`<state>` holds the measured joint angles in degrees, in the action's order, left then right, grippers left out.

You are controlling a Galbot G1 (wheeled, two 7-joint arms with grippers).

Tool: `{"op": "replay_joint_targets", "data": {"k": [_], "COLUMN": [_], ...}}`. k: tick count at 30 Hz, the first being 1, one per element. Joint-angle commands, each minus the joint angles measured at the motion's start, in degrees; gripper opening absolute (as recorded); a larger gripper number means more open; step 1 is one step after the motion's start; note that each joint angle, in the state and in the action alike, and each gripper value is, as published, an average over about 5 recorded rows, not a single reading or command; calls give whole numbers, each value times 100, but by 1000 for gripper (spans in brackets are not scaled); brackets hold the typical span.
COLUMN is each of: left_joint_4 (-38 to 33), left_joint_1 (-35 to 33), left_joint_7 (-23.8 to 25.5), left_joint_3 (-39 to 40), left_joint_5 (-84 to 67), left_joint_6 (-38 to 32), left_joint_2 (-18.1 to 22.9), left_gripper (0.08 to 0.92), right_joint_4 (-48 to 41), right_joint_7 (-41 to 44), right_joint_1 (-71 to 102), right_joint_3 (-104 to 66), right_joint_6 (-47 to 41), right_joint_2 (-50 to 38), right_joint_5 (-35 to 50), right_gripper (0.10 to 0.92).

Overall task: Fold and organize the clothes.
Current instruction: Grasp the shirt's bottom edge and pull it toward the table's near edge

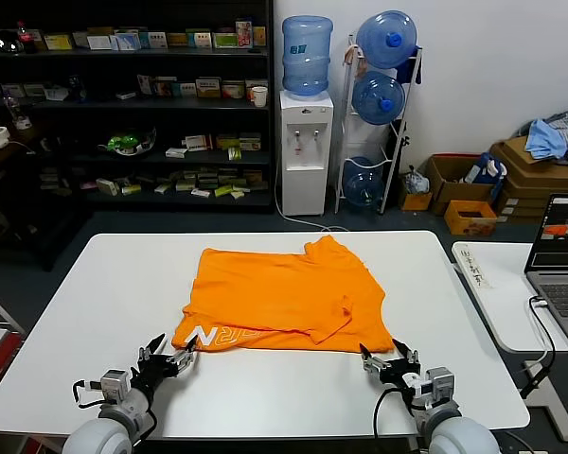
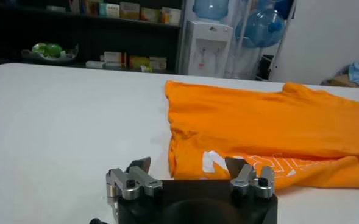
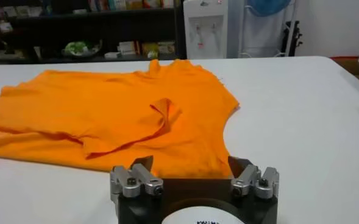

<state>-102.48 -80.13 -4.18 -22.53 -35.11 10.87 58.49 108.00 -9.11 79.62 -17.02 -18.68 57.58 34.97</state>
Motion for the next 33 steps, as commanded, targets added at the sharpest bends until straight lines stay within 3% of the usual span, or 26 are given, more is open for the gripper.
{"op": "replay_joint_targets", "data": {"k": [1, 20, 25, 33], "left_joint_4": [13, 151, -5, -482], "left_joint_1": [22, 110, 51, -344], "left_joint_7": [23, 57, 35, -256], "left_joint_3": [7, 114, 51, -163], "left_joint_5": [-21, -5, -22, -574], "left_joint_6": [20, 28, -9, 149], "left_joint_2": [4, 51, -1, -413], "left_gripper": [790, 255, 121, 96], "right_joint_4": [3, 71, 274, 879], "right_joint_7": [-24, -221, -309, -493], "right_joint_1": [0, 102, 289, 1037], "right_joint_3": [29, -62, -168, -424], "right_joint_6": [-46, -32, 46, -1], "right_joint_2": [20, -71, -260, -773], "right_joint_5": [-2, 64, 216, 730], "right_gripper": [687, 152, 124, 124]}}
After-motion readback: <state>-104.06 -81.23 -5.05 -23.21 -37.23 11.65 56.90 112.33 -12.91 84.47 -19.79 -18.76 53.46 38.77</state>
